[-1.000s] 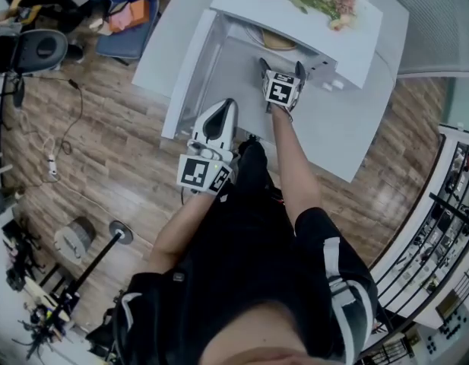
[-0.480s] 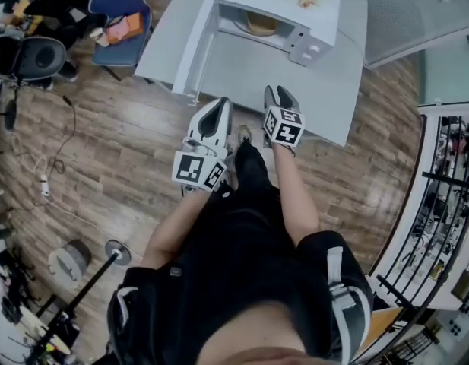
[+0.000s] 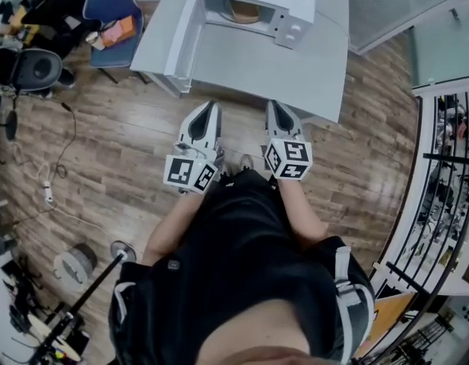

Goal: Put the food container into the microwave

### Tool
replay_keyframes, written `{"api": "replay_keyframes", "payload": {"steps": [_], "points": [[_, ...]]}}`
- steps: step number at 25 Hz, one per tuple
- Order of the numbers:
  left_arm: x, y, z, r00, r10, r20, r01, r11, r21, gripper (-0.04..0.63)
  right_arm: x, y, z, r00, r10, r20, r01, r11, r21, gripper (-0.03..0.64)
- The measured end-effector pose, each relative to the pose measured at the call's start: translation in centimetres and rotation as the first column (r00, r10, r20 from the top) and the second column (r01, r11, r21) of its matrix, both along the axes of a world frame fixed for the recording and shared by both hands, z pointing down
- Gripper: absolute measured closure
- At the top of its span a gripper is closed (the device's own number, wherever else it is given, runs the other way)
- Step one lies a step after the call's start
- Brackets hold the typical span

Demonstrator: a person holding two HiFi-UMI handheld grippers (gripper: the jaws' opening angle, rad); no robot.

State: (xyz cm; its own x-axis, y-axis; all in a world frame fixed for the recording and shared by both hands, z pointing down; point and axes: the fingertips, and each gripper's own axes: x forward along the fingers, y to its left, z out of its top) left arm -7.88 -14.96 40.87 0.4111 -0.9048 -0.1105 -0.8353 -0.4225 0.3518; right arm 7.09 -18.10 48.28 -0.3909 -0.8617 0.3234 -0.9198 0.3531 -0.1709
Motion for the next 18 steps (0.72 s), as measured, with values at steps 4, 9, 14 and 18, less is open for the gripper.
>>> {"api": "replay_keyframes", "payload": {"steps": [4,9,14,18], "points": [[0.8,0.7,0.0,1.000,-0.018,0.018,0.018,1.000,-0.003,0.571,1.4,2.0,-2.0,1.000,-0.004,0.020,0.003,1.000,0.031,0.591],[2.0,0.9,-0.3,0.999,-0.022,0.038,0.022,1.000,0.009,0.571,2.7,2.8,-2.4,1.000,-0.017,0.026,0.016,0.999,0.040,0.592],[2.7,1.1,-1.1,0.998,-0.042,0.040,0.041,0.999,0.027,0.571,3.1,2.6,-2.6,0.999,-0.036,0.030,0.034,0.998,0.046,0.592],[3.1,1.2,-1.1,0.998,-0.043,0.046,0.042,0.999,0.027,0.571,3.1,2.5,-2.8,0.998,-0.044,0.033,0.043,0.998,0.048,0.592]]}}
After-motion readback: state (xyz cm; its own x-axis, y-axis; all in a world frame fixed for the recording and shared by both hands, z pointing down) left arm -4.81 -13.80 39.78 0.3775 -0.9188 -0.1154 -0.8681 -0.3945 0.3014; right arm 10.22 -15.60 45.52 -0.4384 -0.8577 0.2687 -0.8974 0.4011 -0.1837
